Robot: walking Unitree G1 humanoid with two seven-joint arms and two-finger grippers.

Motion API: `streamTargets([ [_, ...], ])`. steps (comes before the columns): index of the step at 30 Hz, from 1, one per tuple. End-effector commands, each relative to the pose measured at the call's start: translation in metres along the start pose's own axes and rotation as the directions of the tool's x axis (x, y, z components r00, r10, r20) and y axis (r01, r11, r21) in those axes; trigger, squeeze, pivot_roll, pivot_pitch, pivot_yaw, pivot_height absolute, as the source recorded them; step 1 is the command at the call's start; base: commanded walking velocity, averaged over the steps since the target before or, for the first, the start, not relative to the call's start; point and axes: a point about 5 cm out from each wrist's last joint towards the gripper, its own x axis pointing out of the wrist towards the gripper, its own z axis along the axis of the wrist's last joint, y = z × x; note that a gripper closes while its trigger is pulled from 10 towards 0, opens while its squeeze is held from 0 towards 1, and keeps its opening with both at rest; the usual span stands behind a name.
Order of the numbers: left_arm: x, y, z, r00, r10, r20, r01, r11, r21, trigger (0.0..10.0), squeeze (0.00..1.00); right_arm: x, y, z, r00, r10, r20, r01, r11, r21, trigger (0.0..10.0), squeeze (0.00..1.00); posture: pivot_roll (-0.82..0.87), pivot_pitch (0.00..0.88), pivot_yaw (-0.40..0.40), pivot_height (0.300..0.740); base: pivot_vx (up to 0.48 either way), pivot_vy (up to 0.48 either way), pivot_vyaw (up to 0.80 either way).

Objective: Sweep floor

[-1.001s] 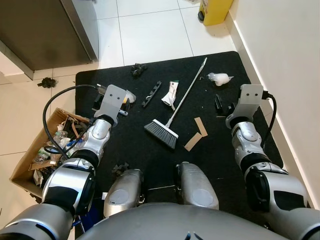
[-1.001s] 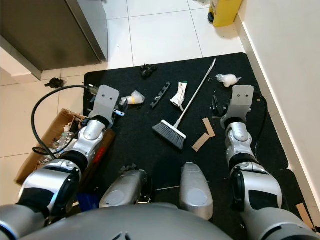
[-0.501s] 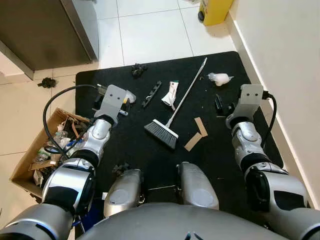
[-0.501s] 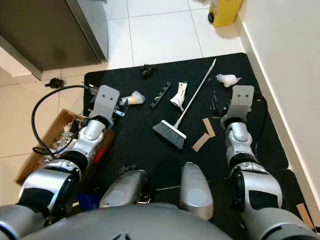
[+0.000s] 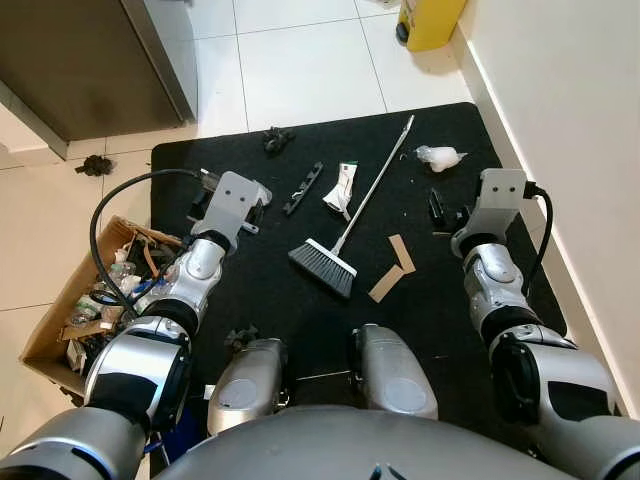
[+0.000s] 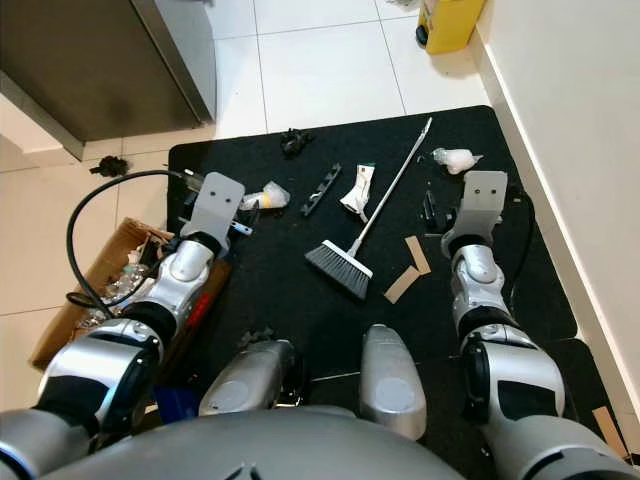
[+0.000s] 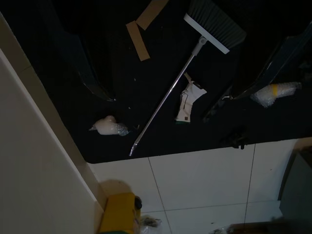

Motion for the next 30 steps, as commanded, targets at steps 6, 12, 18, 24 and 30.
streamTargets([
  [6,-0.0006,-0.0024,-0.0012,1.0,-0.01,-0.004,0.01,1.0,0.015,10.0,0.0,-0.0002,-0.0007,-0.0011,1.0,0.001,-0.01,-0.001,1.0,-0.008,10.0,0.0,-0.01,0.0,0.026,0.74,0.0,0.0,0.0],
  [12,-0.0007,-0.0022,-0.0009,1.0,-0.008,0.001,0.008,1.0,0.009,10.0,0.0,0.0,-0.0005,-0.0009,1.0,-0.001,-0.009,0.001,1.0,-0.001,10.0,0.0,-0.01,0.0,0.026,0.74,0.0,0.0,0.0],
  [18,-0.0008,-0.0026,-0.0005,1.0,-0.008,0.005,0.008,1.0,0.009,10.0,0.0,-0.0003,-0.0015,-0.0014,1.0,-0.003,-0.011,0.003,1.0,0.004,10.0,0.0,-0.01,0.0,0.023,0.74,0.0,0.0,0.0],
  [24,-0.0007,-0.003,-0.0005,1.0,-0.008,0.004,0.008,1.0,0.014,10.0,0.0,-0.0003,-0.002,-0.0015,1.0,-0.004,-0.013,0.004,1.0,0.005,10.0,0.0,-0.01,0.0,0.023,0.74,0.0,0.0,0.0],
  [30,-0.0005,-0.0034,-0.0003,1.0,-0.008,0.003,0.008,1.0,0.017,10.0,0.0,-0.0005,-0.0028,-0.0018,1.0,-0.007,-0.016,0.007,1.0,0.006,10.0,0.0,-0.01,0.0,0.023,0.74,0.0,0.0,0.0],
])
